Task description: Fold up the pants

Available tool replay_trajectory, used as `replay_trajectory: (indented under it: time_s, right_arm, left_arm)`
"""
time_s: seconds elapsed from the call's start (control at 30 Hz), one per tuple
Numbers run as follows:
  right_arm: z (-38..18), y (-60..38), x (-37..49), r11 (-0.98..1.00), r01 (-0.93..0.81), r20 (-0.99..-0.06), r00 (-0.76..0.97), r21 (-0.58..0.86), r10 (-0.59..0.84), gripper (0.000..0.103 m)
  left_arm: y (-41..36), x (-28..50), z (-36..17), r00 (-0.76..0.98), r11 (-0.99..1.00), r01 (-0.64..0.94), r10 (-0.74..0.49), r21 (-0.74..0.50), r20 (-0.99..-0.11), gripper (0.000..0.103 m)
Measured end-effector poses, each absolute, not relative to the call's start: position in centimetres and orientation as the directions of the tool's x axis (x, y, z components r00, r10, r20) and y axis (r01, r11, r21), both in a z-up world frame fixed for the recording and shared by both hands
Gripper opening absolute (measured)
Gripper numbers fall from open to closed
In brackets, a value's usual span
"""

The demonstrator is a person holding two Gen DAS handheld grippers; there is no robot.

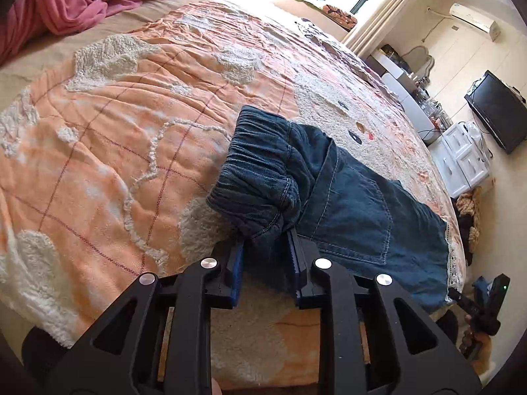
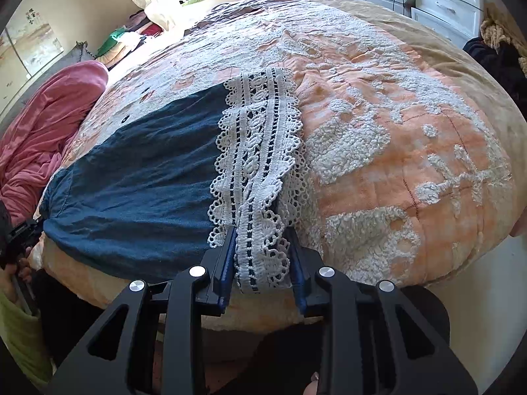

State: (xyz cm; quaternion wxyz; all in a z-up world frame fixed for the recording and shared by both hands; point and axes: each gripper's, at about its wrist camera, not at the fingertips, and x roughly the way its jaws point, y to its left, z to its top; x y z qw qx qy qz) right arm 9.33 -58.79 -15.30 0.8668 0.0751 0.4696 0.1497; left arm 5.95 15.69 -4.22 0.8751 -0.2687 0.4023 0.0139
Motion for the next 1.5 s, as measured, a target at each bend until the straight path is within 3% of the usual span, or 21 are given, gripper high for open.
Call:
replay_trajectory:
  time_s: [0.07,0.2,0.3,0.37,0.47,0.53,0.7,0.8,1.07,1.3,1.5]
  right_arm:
    - [-15.2,-58.8,9.2,0.943,-0.187,-0.793,0.510,0.276,0.333,0.031]
    - [-14.5,-60.1,9.1,0.931,-0.159,-0.779,0.511,0.328,0.362,0.035]
    - [-12.9,-60.9,8.7,0.934,-0.150,-0.750,0.561,0.324,0.351,0.041]
    - [-11.8,-60.7,8.7,0.942,-0.168,-0.738,0.587,0.291,0.333,0.048]
    - [-10.3,-59.0,8.6,0.947,-0.227,-0.705,0.631,0.229,0.322,0.049]
    - [-9.8,-57.3,8.8,0.932,-0.297,-0.693,0.628,0.207,0.354,0.049]
    - [-10.6,-52.4,10.3,0.868,-0.448,-0.724,0.524,0.213,0.448,0.050]
    - [-12.3,-51.2,11.6,0.876,-0.434,-0.779,0.467,0.210,0.418,0.050]
    - [-14.5,-51.6,11.2,0.864,-0.458,-0.807,0.418,0.209,0.417,0.051]
    - [-7.3,-48.5,15.5,0.773,-0.560,-0.689,0.435,0.297,0.580,0.051]
    - [-8.0,-38.1,22.9,0.688,-0.673,-0.767,0.280,0.272,0.577,0.050]
  left_arm:
    - [15.7,6.0,-4.0,0.675,0.864,-0.248,-0.169,-0.437,-0.718,0.030]
    - [16.0,5.1,-3.1,0.685,0.867,-0.240,-0.167,-0.437,-0.709,0.035]
    - [15.4,3.6,-1.4,0.701,0.898,-0.243,-0.099,-0.367,-0.707,0.040]
    - [14.8,2.7,0.2,0.720,0.913,-0.240,-0.061,-0.330,-0.691,0.049]
    - [13.4,2.2,2.8,0.752,0.934,-0.218,-0.025,-0.285,-0.658,0.054]
    - [11.5,2.9,4.4,0.773,0.945,-0.151,-0.071,-0.291,-0.631,0.056]
    - [4.6,7.6,4.9,0.743,0.950,0.047,-0.241,-0.310,-0.625,0.057]
    - [0.4,10.5,3.5,0.689,0.948,0.125,-0.295,-0.292,-0.662,0.057]
    - [-6.1,13.2,-4.0,0.495,0.939,0.265,-0.329,-0.222,-0.804,0.057]
    - [-5.2,11.9,-4.3,0.550,0.925,0.306,-0.366,-0.227,-0.750,0.057]
    - [-6.4,10.8,-3.5,0.574,0.888,0.407,-0.430,-0.213,-0.697,0.057]
